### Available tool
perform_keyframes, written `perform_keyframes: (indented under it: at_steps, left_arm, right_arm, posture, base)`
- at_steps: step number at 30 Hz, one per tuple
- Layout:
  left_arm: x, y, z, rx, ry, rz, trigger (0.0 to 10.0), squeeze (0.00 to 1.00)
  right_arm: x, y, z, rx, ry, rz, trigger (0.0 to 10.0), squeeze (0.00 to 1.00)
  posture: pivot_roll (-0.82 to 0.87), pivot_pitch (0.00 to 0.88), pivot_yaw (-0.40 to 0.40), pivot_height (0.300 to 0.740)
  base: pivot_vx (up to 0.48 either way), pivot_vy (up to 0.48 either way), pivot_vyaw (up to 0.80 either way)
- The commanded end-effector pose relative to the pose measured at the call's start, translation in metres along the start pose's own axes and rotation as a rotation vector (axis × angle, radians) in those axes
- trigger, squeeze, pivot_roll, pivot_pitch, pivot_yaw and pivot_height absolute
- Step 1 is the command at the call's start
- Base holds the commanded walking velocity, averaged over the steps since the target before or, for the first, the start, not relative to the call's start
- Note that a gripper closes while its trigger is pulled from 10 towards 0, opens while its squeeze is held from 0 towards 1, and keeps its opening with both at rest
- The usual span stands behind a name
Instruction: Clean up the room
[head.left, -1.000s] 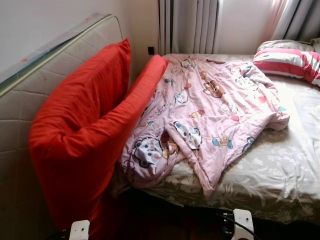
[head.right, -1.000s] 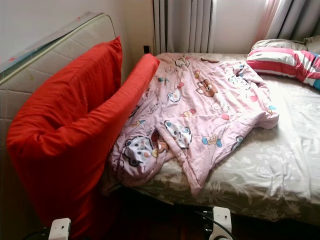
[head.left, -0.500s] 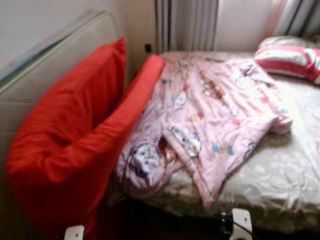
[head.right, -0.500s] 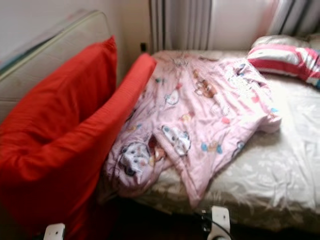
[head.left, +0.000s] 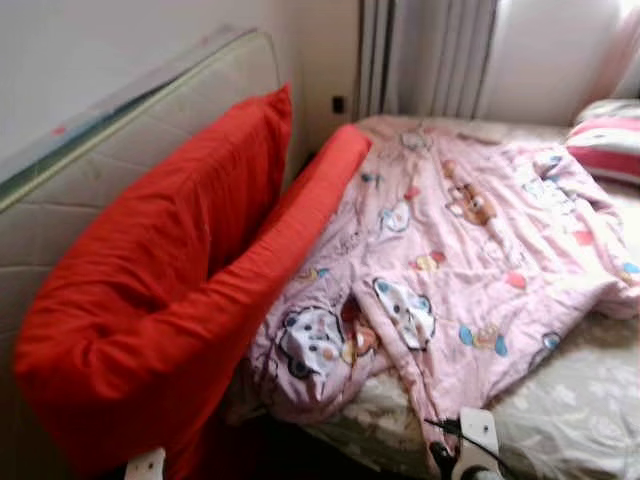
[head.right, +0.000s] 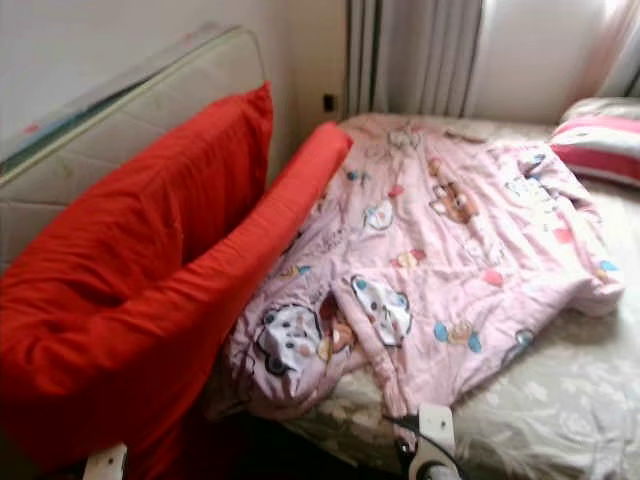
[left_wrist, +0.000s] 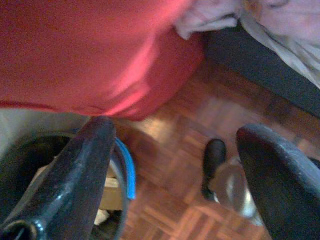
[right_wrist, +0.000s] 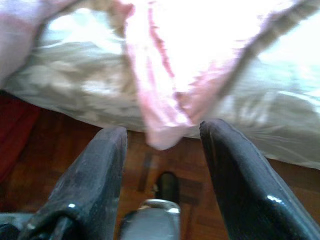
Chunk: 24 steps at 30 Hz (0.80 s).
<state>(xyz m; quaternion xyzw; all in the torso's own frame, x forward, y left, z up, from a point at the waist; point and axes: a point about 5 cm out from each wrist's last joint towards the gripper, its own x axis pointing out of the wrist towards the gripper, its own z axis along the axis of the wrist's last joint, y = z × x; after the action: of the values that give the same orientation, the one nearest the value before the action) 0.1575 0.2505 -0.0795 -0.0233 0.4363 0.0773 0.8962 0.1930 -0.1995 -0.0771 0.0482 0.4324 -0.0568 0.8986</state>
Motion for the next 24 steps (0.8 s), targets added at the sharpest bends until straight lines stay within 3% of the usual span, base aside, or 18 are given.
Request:
perform_keyframes:
  at_steps: [1, 8, 11, 16, 24]
  left_arm:
    - [-0.001, 0.003, 0.000, 0.004, -0.002, 0.008, 10.0, 0.00]
    - [0.002, -0.011, 0.001, 0.009, -0.006, -0.011, 10.0, 0.00]
    - [0.002, -0.008, 0.003, 0.007, -0.008, -0.007, 10.0, 0.00]
    - [-0.003, 0.010, -0.003, 0.002, 0.001, 0.012, 10.0, 0.00]
    - [-0.002, 0.004, -0.005, 0.006, 0.007, 0.003, 10.0, 0.00]
  right_arm:
    - [0.000, 0.004, 0.000, 0.022, -0.003, 0.011, 10.0, 0.00]
    - [0.001, 0.007, 0.004, 0.012, -0.025, 0.021, 10.0, 0.00]
    - [0.001, 0.006, 0.004, 0.005, -0.035, 0.008, 10.0, 0.00]
    - [0.000, -0.001, 0.005, 0.037, -0.049, -0.043, 10.0, 0.00]
    - [0.000, -0.002, 0.006, 0.062, -0.051, -0.049, 10.0, 0.00]
  posture:
    - [0.00, 0.000, 0.055, 0.740]
    - [0.00, 0.000, 0.053, 0.740]
    - [0.00, 0.000, 0.052, 0.740]
    - [0.00, 0.000, 0.052, 0.740]
    - [0.00, 0.000, 0.051, 0.740]
  base:
    - [0.000, 0.000, 0.00]
    - [0.000, 0.000, 0.00]
    - [0.000, 0.000, 0.00]
    - [0.000, 0.000, 0.00]
    - [0.000, 0.000, 0.00]
